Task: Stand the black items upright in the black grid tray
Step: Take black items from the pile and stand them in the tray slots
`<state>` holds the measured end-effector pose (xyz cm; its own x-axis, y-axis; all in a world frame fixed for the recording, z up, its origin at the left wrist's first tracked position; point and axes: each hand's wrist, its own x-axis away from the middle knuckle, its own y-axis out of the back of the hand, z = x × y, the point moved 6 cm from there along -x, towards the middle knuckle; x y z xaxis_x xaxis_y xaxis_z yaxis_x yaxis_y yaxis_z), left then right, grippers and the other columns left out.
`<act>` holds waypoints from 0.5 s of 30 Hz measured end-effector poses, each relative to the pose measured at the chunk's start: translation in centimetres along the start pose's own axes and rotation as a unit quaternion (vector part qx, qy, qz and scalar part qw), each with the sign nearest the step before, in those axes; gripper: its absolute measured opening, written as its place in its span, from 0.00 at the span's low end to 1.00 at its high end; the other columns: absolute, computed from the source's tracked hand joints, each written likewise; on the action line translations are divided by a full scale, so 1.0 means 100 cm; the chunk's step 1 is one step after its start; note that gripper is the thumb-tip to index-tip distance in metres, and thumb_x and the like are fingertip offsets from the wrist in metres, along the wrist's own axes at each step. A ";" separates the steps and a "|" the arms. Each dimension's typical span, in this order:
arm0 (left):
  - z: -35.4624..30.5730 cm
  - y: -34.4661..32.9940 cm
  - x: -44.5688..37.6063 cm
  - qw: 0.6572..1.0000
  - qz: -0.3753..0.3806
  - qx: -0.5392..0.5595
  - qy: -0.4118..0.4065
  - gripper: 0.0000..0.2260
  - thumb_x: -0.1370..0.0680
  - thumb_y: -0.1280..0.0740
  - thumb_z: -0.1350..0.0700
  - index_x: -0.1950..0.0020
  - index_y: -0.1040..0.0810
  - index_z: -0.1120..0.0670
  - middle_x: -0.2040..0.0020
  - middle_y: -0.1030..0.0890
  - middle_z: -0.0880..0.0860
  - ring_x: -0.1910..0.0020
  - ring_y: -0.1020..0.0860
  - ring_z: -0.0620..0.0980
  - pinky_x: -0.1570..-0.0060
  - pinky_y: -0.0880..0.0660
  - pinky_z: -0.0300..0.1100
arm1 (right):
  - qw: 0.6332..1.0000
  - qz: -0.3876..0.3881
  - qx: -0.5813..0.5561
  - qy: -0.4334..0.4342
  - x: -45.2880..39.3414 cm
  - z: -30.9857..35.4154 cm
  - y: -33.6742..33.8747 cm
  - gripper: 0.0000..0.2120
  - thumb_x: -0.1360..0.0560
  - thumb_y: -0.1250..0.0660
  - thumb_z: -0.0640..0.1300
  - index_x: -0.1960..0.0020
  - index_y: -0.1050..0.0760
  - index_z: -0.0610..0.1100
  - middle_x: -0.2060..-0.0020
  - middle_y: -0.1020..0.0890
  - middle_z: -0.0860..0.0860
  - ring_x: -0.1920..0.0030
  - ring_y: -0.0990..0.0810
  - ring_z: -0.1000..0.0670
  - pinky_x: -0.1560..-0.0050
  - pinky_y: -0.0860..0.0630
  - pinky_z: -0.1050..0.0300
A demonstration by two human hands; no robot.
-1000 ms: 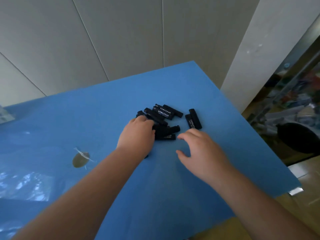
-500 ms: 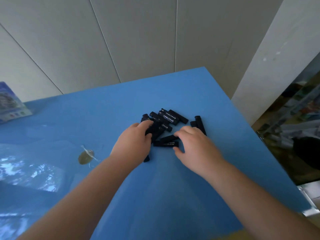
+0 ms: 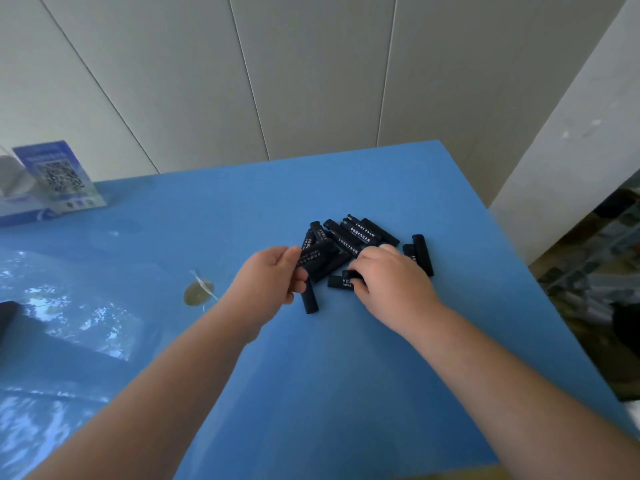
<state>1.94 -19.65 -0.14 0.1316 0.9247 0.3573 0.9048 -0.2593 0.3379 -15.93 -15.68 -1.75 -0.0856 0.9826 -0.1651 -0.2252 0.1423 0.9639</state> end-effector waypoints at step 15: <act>-0.007 -0.045 0.023 0.981 0.059 0.178 0.047 0.11 0.18 0.47 0.64 0.46 0.26 0.57 0.62 0.25 0.53 0.68 0.19 0.49 0.70 0.26 0.40 | 0.567 -0.118 -0.729 -0.366 0.081 -0.032 0.025 0.07 0.22 0.33 0.30 0.45 0.25 0.37 0.52 0.17 0.41 0.54 0.13 0.49 0.43 0.19 0.55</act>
<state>-2.12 -16.54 -0.17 0.2208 0.8602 0.4597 0.9719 -0.2334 -0.0301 -20.27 -7.72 -1.34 0.4191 0.8194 0.3912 -0.7545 0.5539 -0.3520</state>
